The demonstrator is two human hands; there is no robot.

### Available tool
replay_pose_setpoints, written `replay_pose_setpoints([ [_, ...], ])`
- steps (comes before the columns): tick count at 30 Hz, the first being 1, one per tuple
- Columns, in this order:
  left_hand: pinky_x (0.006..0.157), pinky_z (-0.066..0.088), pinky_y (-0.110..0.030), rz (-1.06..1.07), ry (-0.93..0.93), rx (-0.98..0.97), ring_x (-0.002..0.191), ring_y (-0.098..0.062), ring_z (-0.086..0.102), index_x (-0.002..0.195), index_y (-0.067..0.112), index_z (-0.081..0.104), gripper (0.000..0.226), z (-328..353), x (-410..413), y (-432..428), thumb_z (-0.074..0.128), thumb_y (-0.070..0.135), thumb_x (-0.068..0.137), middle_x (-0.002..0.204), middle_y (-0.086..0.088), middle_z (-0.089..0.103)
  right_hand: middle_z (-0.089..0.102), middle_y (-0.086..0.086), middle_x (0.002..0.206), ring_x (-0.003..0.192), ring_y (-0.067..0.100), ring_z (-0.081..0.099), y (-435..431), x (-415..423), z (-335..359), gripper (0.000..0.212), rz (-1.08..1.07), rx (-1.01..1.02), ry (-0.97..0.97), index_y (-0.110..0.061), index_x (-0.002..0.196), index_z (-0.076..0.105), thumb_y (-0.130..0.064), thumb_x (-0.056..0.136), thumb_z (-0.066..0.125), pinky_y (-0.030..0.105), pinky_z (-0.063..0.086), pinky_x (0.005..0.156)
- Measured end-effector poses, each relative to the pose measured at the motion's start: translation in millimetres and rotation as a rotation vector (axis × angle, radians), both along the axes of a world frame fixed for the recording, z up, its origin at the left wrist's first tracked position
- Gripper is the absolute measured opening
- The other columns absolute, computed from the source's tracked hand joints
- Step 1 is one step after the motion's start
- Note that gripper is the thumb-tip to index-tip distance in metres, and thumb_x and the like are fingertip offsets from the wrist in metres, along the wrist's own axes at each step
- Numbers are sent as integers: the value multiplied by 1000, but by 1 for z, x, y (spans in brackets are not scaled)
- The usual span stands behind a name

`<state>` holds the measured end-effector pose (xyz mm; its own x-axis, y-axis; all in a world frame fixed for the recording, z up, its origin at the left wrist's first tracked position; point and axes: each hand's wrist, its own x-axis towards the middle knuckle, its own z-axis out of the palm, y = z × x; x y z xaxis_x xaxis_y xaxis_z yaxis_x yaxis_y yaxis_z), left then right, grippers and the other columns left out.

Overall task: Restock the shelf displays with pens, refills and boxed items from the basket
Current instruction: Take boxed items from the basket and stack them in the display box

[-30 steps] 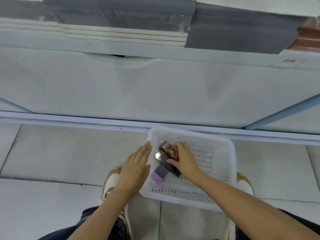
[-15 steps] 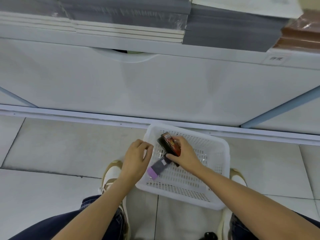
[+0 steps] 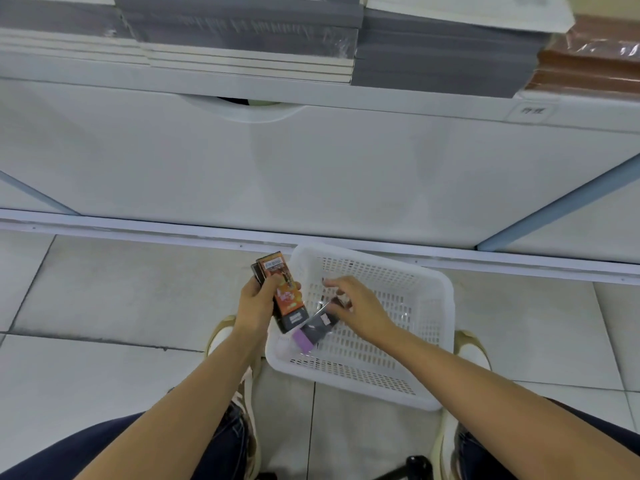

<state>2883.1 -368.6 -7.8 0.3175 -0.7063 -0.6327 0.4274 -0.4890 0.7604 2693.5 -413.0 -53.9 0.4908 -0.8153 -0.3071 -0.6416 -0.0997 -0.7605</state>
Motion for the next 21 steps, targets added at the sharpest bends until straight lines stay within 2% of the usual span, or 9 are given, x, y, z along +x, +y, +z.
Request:
replay_pose_setpoints([
  [2, 65, 59, -36, 15, 42, -8, 66, -27, 69, 103, 8, 57, 10, -2, 7, 1, 49, 11, 99, 75, -13, 71, 39, 2, 147, 134, 19, 36, 4, -5, -18, 60, 156, 12, 217, -22, 145, 41, -23, 90, 66, 32, 33, 111],
  [4, 66, 60, -38, -14, 33, -17, 63, -28, 68, 102, 8, 56, 8, -5, 11, 3, 55, 15, 97, 73, -14, 67, 39, 2, 143, 130, 20, 37, 9, -6, -33, 63, 263, -68, 355, -23, 145, 41, -25, 88, 68, 32, 37, 105],
  [7, 61, 59, -35, -97, -24, 6, 61, -25, 68, 102, 12, 57, 20, -9, 15, 5, 68, 19, 88, 75, -12, 68, 45, -1, 126, 115, 17, 43, 8, -7, -43, 51, 272, -173, 405, -22, 126, 53, -34, 81, 74, 30, 42, 91],
  [10, 58, 59, -32, -117, -109, 21, 57, -22, 68, 101, 10, 57, 26, -11, 17, 4, 74, 15, 81, 75, -10, 70, 52, -5, 114, 104, 13, 46, 0, -16, -44, 43, 317, -105, 397, -23, 110, 54, -40, 77, 76, 29, 44, 84],
  [13, 68, 60, -41, -116, -171, 40, 62, -27, 67, 109, 4, 55, 37, -10, 19, 1, 77, 12, 80, 88, -17, 71, 60, -7, 96, 90, 12, 56, -8, -28, -30, 32, 187, 109, 272, -25, 96, 53, -34, 78, 78, 23, 44, 72],
  [15, 73, 59, -48, -99, -174, 53, 65, -31, 66, 111, 3, 53, 41, -5, 19, -2, 78, 10, 78, 91, -20, 69, 59, -8, 83, 76, 10, 56, -15, -33, -13, 26, 58, 184, 160, -21, 88, 56, -30, 79, 78, 21, 41, 62],
  [18, 62, 58, -39, -58, -166, 37, 56, -25, 64, 102, 4, 53, 37, 13, 15, -7, 79, 5, 77, 82, -18, 65, 63, -4, 74, 59, 3, 57, -27, -28, 28, 23, -108, 307, -107, -8, 92, 61, -20, 82, 77, 19, 47, 57],
  [21, 51, 54, -29, -10, -103, -34, 50, -20, 62, 98, 6, 56, 30, 42, 6, -16, 79, 6, 78, 77, -13, 64, 67, -3, 73, 60, 6, 59, -36, -15, 77, 24, -146, 384, -347, -5, 102, 60, -12, 84, 74, 22, 48, 60],
])
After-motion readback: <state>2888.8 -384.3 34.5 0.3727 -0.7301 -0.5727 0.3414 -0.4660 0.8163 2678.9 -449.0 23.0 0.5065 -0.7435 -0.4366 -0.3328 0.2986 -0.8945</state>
